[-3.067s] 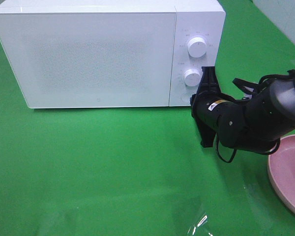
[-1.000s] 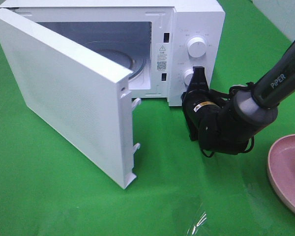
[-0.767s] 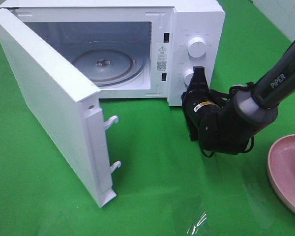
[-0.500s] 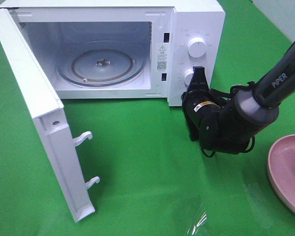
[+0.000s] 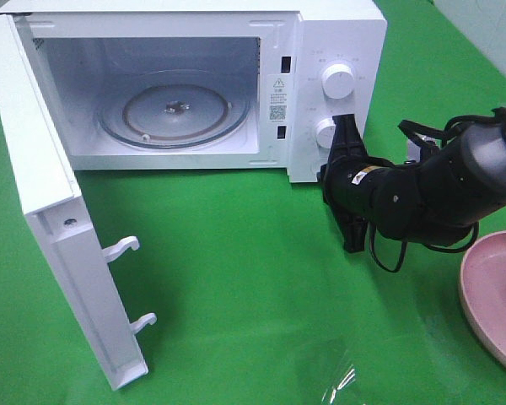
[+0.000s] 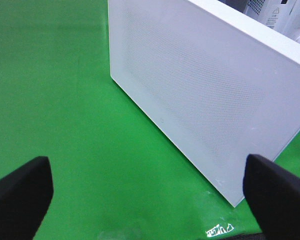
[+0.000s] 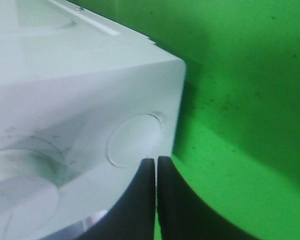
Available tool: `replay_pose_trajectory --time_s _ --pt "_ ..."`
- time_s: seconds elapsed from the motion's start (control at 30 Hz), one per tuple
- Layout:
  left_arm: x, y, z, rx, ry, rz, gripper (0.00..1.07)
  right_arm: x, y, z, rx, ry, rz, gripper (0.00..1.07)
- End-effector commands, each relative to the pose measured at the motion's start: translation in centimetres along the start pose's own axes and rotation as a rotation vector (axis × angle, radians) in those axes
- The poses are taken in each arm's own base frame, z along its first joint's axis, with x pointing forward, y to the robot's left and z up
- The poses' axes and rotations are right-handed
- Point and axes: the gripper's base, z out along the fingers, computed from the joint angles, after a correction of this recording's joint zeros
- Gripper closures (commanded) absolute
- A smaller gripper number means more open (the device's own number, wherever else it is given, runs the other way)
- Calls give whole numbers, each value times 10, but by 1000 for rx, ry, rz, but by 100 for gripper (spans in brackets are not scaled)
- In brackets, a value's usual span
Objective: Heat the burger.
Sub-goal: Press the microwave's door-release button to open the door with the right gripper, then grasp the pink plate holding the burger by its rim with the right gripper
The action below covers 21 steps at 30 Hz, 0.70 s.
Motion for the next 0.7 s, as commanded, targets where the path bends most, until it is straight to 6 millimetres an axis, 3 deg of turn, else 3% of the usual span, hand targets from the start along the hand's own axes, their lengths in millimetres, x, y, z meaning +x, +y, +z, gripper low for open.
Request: replay_pose_trajectory --time_s 0.03,0.2,0.4,0.7 --pt "0 -1 0 7 -5 -3 11 0 0 -6 54 29 -76 107" --pt "0 -1 0 7 -5 -3 11 2 5 -17 112 79 -204 106" --pt "0 -1 0 7 -5 -3 11 3 23 -36 99 140 -486 105" --pt "0 -1 0 7 -5 -3 11 7 30 -60 159 289 -821 103"
